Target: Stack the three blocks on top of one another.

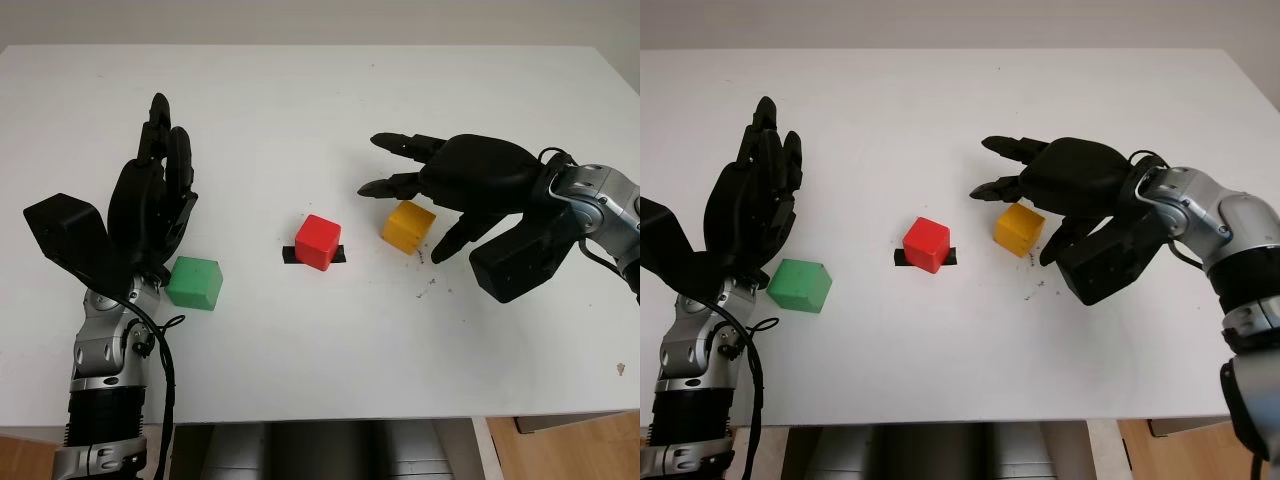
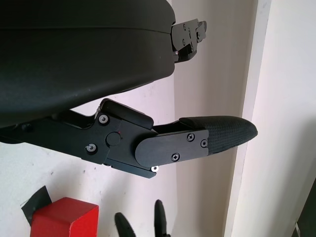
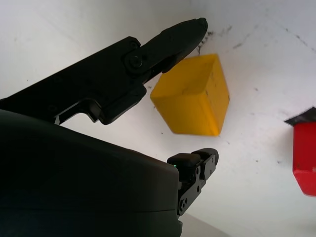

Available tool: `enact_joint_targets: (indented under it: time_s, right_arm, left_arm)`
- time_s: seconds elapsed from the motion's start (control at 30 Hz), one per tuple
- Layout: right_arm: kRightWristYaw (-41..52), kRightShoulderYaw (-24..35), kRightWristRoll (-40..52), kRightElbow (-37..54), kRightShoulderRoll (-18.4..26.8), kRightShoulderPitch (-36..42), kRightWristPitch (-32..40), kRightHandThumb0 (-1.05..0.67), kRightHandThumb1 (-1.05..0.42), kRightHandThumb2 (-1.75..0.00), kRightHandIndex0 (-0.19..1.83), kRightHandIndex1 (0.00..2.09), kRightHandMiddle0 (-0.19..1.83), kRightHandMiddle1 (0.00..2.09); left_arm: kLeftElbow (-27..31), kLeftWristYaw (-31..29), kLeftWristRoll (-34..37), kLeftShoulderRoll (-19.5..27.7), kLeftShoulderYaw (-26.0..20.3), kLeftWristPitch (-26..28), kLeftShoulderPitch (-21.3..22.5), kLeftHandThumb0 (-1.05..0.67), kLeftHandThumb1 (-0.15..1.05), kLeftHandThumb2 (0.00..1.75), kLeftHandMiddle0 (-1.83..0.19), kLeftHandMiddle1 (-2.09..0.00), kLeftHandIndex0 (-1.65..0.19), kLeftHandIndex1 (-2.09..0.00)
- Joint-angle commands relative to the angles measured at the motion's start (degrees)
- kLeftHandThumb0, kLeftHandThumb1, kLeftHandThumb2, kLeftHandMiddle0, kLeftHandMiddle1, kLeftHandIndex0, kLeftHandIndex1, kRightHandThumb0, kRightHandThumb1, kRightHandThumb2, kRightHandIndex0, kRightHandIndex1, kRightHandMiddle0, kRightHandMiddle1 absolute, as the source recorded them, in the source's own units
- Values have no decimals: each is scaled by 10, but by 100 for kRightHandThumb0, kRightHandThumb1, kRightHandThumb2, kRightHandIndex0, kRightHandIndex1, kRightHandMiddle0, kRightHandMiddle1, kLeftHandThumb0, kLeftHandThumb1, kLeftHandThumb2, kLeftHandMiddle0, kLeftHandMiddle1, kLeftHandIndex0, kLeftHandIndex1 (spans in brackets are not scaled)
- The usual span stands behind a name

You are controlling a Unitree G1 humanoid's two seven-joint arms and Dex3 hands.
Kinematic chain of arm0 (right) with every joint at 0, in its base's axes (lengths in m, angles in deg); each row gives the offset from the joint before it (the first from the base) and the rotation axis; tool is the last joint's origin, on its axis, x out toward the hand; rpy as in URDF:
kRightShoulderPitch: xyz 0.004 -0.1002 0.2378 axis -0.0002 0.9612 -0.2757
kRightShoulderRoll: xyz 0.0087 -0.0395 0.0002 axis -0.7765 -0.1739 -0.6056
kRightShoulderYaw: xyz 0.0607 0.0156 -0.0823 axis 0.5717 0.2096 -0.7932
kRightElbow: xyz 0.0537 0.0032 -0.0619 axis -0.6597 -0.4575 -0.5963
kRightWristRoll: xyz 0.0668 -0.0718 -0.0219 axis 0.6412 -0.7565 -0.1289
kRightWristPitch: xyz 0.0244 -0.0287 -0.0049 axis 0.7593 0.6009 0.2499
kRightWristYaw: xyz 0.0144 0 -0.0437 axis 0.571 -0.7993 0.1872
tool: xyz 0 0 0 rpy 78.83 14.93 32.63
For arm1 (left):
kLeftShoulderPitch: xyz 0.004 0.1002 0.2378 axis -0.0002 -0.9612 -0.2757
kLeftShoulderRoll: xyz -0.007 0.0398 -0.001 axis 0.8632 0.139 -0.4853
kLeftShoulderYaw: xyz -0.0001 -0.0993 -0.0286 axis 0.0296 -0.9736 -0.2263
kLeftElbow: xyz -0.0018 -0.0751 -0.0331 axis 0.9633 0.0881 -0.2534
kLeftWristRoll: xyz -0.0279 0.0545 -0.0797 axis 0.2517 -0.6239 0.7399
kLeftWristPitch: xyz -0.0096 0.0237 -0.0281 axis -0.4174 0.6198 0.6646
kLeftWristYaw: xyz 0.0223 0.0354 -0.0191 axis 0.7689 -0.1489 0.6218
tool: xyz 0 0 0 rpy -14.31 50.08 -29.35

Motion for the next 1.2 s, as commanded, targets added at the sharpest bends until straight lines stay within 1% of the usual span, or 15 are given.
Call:
enact_joint_targets:
  time_s: [0.0,0.03,0.3,0.6,0.67,0.7,0.73,0.77,0.83,0.87,0.97,1.07,1.17]
  right_arm:
    - [-19,-7,-9,-13,2,-4,-5,-61,-78,-5,-4,7,45,10]
    - [-38,-9,-15,-21,1,-6,-7,-60,-78,-5,-3,7,46,11]
    - [-148,-29,-46,-72,-5,-31,-24,-46,-83,-6,17,12,77,22]
    - [-213,-59,-77,-117,-5,-62,-28,-40,-85,-6,25,11,90,28]
    - [-219,-64,-81,-123,-6,-67,-30,-38,-86,-6,28,12,95,33]
    - [-220,-66,-80,-125,-6,-69,-30,-38,-87,-6,30,10,93,39]
    - [-214,-64,-70,-130,-8,-71,-34,-37,-87,-6,31,8,91,45]
    - [-210,-62,-63,-135,-10,-72,-37,-36,-87,-5,33,7,87,57]
    - [-187,-49,-28,-151,-18,-72,-47,-35,-87,-5,35,6,79,74]
    - [-166,-40,-4,-160,-23,-71,-49,-35,-88,-5,35,6,73,85]
    - [-61,3,100,-187,-47,-70,-40,-34,-89,-5,33,5,59,108]
    - [20,32,172,-190,-60,-70,-24,-35,-89,-5,32,5,55,118]
    - [108,66,246,-178,-74,-72,18,-36,-89,-5,33,5,52,125]
  left_arm:
    - [4,-3,-1,6,1,1,4,-78,105,56,19,0,19,0]
    - [5,-3,0,6,0,3,4,-78,105,56,19,0,19,0]
    - [6,-3,0,5,0,4,4,-77,105,56,19,0,19,0]
    - [3,-5,0,6,0,3,5,-77,105,56,19,0,19,0]
    - [3,-2,0,4,0,3,6,-77,105,56,19,0,19,0]
    - [3,-1,0,3,0,4,6,-77,105,56,19,0,19,0]
    - [3,-1,-1,3,0,4,6,-77,105,55,19,0,19,0]
    - [3,-1,-1,3,0,4,7,-77,105,55,19,0,19,0]
    - [1,-3,0,3,0,2,7,-77,105,56,19,0,19,0]
    - [0,-3,0,3,0,1,7,-77,105,56,19,0,19,0]
    - [-2,-6,2,2,0,0,9,-77,105,55,19,0,19,0]
    - [-3,-7,1,2,1,-1,8,-77,105,55,19,0,19,0]
    - [-4,-7,0,1,2,-3,8,-77,105,55,19,0,19,0]
